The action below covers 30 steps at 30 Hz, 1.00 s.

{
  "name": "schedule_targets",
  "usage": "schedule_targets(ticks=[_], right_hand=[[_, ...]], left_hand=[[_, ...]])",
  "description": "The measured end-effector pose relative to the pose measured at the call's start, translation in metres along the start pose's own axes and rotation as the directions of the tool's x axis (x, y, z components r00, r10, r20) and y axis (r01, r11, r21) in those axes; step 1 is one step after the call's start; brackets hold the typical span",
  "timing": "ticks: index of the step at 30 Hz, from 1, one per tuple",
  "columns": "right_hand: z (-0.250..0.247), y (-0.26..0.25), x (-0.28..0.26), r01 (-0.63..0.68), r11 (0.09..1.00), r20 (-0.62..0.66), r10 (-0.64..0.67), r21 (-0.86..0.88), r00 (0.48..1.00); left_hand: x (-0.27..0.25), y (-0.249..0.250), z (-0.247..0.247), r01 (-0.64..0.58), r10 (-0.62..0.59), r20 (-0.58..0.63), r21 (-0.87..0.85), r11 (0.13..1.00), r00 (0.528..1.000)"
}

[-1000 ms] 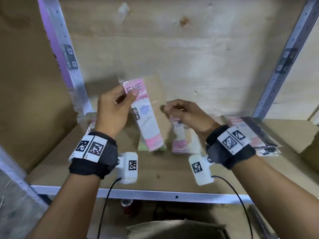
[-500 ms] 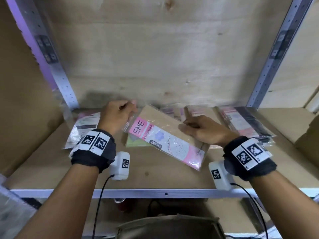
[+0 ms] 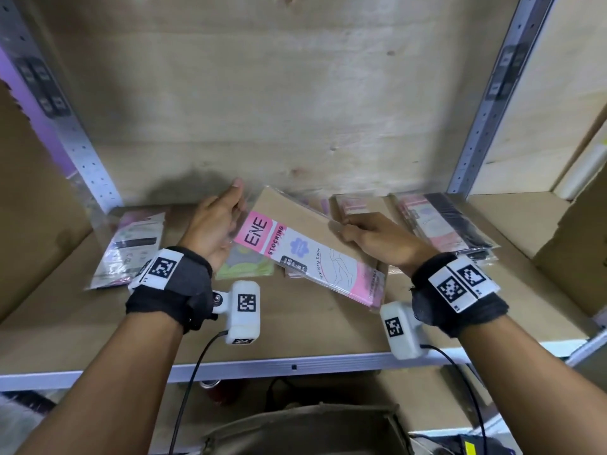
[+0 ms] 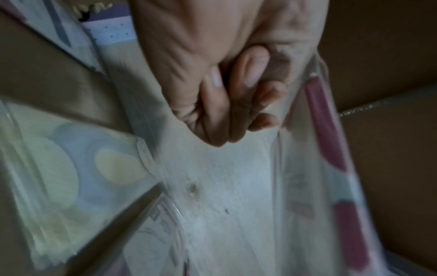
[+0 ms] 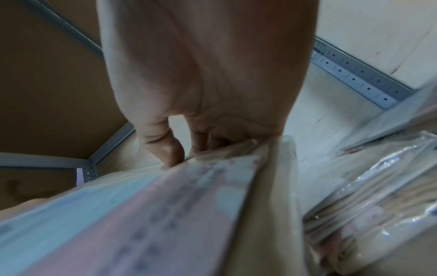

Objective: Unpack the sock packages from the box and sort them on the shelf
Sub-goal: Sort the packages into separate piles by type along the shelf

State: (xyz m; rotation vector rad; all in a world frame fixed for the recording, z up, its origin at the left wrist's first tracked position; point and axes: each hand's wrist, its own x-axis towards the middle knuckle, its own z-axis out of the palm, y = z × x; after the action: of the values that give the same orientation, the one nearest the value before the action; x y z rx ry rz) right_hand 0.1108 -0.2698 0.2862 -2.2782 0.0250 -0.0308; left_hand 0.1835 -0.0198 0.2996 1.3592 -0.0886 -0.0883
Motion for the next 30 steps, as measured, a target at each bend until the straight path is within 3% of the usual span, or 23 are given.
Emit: schedule_targets(ticks=[8, 13, 17, 19, 21, 24, 26, 28, 30], right_hand=[[0.002, -0.006, -0.005, -0.023, 0.998, 0.017, 0.022, 0.057, 1.0], [0.002, -0.008, -0.006, -0.041, 0.994, 0.067, 0.035, 0.098, 0.997], [0.003, -0.005, -0.007, -0.075, 0.958, 0.078, 0.056, 0.278, 0.995], [0.004, -0.006, -0.008, -0.067, 0.911, 0.039, 0.056, 0.408, 0.998], [0.005, -0.007, -0.007, -0.048, 0.819, -0.006, 0.063, 0.572, 0.998], [0.006, -0.01, -0.005, -0.04, 0.695, -0.022, 0.08, 0.718, 0.997], [0.008, -0.01, -0.003, -0.045, 0.671, -0.035, 0.105, 0.741, 0.994], [0.009, -0.009, -0.002, -0.041, 0.658, -0.062, 0.132, 0.752, 0.989], [0.01, -0.006, -0.001, -0.035, 0.643, -0.078, 0.146, 0.765, 0.986]], left_hand=[[-0.001, -0.001, -0.003, 0.107, -0.09, 0.086, -0.217, 0.97, 0.992], [0.0, -0.003, -0.003, 0.147, -0.126, 0.094, -0.257, 0.955, 0.988], [0.004, -0.012, -0.006, 0.179, -0.205, -0.018, -0.421, 0.889, 0.979], [0.007, -0.017, -0.01, 0.215, -0.241, 0.013, -0.499, 0.84, 0.97], [0.005, -0.022, -0.007, 0.278, -0.276, 0.067, -0.416, 0.866, 0.959], [-0.006, -0.029, 0.014, 0.274, -0.27, 0.173, 0.001, 0.962, 0.947], [-0.017, -0.031, 0.03, 0.195, -0.271, 0.322, 0.248, 0.949, 0.907], [-0.025, -0.034, 0.04, 0.125, -0.275, 0.439, 0.341, 0.932, 0.856], [-0.029, -0.037, 0.044, 0.091, -0.248, 0.45, 0.342, 0.935, 0.858]])
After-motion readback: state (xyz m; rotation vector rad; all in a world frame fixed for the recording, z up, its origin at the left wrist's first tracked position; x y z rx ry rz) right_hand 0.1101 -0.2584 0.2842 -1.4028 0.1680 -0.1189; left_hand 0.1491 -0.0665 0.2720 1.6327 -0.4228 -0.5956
